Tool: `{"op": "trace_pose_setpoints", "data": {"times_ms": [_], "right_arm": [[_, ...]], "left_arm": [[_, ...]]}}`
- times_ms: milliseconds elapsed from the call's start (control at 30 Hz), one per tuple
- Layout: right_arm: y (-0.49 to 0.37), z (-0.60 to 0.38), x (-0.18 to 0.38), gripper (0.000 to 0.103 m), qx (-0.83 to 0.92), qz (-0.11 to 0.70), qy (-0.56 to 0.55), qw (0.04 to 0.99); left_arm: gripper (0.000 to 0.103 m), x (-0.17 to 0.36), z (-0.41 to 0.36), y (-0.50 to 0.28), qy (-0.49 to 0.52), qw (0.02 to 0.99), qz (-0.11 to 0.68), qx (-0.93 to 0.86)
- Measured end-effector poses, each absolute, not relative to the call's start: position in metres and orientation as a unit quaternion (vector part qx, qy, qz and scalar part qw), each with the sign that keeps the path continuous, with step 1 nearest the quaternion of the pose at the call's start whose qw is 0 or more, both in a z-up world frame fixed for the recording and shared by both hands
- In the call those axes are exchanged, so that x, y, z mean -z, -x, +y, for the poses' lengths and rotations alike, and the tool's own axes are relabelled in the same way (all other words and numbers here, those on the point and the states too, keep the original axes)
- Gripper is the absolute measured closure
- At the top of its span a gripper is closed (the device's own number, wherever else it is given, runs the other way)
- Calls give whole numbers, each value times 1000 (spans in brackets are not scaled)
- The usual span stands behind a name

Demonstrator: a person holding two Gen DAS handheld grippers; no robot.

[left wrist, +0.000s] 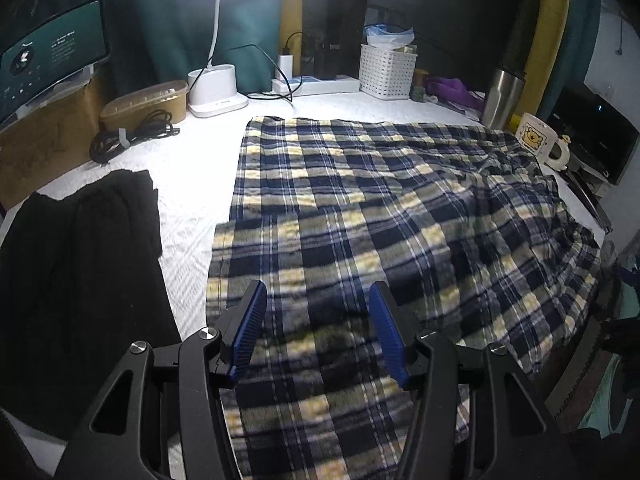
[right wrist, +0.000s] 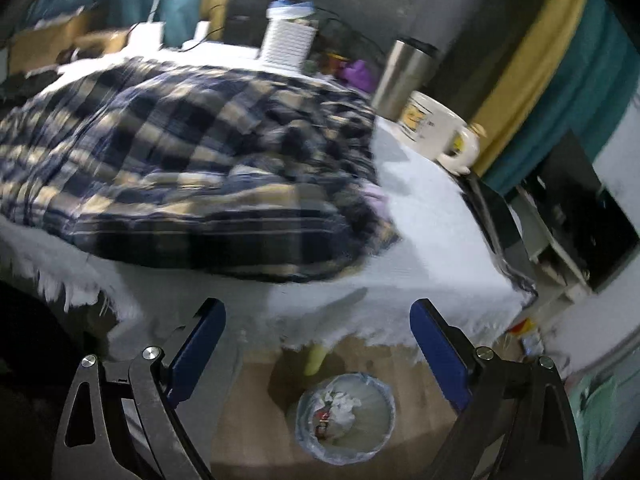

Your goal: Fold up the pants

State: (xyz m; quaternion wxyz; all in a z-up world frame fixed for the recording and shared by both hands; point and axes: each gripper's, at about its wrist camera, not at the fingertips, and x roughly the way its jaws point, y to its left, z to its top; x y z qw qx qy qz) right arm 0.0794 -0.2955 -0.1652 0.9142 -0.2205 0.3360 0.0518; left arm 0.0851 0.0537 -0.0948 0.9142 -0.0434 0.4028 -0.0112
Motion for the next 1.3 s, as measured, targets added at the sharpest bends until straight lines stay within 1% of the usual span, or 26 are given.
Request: {"op": "trace_pose_setpoints", "data": {"times_ms": [233,367,400,433,500,533,767,1067,1133,1267,1300], "right_arm": [[-86,-274,148,9,-78,307,239,918],[-104,-277,134,9,-97,310,209,922],[-110,-278,130,9,-103,311,197,924],[-118,-280,127,9,-109,316,184,924],[-132,-282,122,9,-116,325,164,924],[-140,-283,119,9,-120,330,155,923],[-184,-282,119,9,-130,362,117,916],[-214,-286,120,9,-130,385,77,911],[-214,-286,118,9,-131,383,74,912],[-208,-289,116,9,-133,377,69,914],[-206,-291,116,9,-135,375,68,915]], "left_arm": [[50,99,53,-77,44,912,408,18],[48,101,49,-76,43,912,407,33],[42,101,47,-76,41,911,408,37],[33,101,45,-75,38,911,408,43],[22,101,38,-71,31,913,403,56],[20,100,33,-69,24,914,401,62],[20,98,-5,-57,-27,912,388,126],[20,94,-25,-43,-79,908,376,165],[20,97,-28,-42,-94,908,374,165],[20,116,-23,-53,-123,902,396,124],[31,119,-19,-55,-121,902,398,115]]}}
